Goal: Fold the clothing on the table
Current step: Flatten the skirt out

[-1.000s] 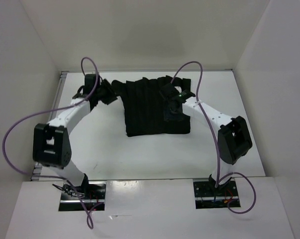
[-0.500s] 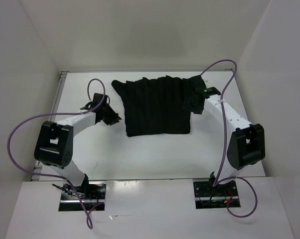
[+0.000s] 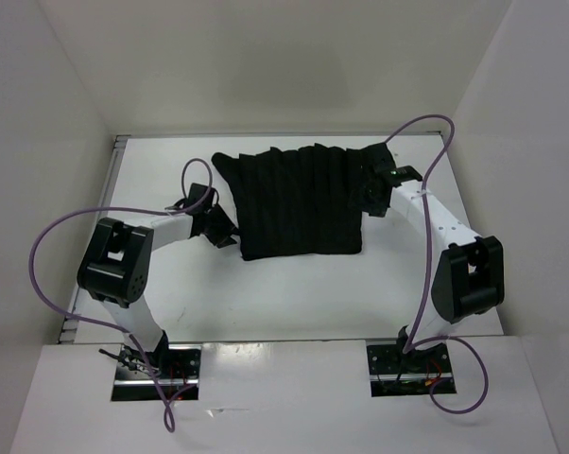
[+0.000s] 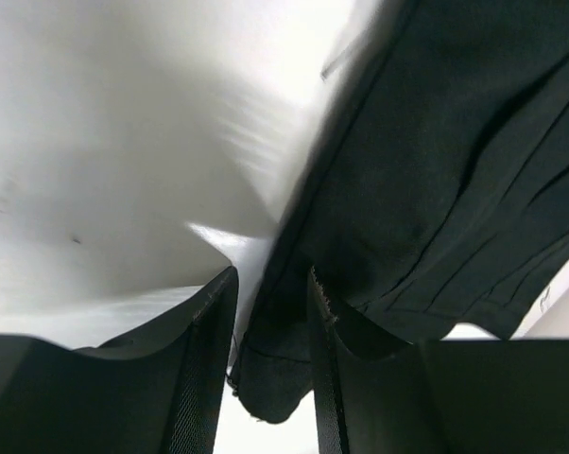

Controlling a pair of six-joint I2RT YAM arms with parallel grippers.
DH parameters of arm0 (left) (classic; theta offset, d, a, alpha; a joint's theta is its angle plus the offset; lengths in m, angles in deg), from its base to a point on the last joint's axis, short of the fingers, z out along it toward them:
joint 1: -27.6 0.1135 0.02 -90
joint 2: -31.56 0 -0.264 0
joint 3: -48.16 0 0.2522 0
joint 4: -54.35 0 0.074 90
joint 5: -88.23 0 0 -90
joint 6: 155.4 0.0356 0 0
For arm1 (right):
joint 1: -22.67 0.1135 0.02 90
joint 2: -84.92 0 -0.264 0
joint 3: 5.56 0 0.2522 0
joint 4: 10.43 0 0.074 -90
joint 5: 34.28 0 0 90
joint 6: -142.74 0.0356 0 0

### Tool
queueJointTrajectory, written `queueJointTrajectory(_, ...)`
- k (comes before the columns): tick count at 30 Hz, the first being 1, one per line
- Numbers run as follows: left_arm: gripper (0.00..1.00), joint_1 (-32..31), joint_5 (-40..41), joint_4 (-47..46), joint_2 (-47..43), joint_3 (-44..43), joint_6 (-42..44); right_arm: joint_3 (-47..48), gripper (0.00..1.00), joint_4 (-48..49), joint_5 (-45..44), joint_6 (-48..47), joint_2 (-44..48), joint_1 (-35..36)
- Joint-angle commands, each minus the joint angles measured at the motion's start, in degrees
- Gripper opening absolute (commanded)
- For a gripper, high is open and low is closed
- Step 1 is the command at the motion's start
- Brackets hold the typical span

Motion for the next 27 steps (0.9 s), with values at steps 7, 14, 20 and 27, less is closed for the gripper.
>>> queueJointTrajectory(7, 0.44, -3.2, -3.2, 3.9, -3.0, 5.6, -1.0, -2.8, 0.57, 3.1, 5.4, 0.3, -2.2, -3.5)
queueJointTrajectory(14, 0.44, -5.6, -3.7, 4.7, -2.9, 6.2, -0.5, -5.7, 0.57, 7.1, 14.2, 0.3, -5.7, -8.7)
queueJointTrajectory(20, 0.44, -8.7, -4.3, 4.2, -0.7, 4.7, -1.5, -6.7, 0.57, 9.1, 18.1, 0.8, -11.0, -11.2)
queueJointTrajectory(27, 0.44, -9.9, -4.3, 3.7, 1.0, 3.6, -2.1, -7.8, 0.55, 9.6, 16.3, 0.8, -12.1, -11.7)
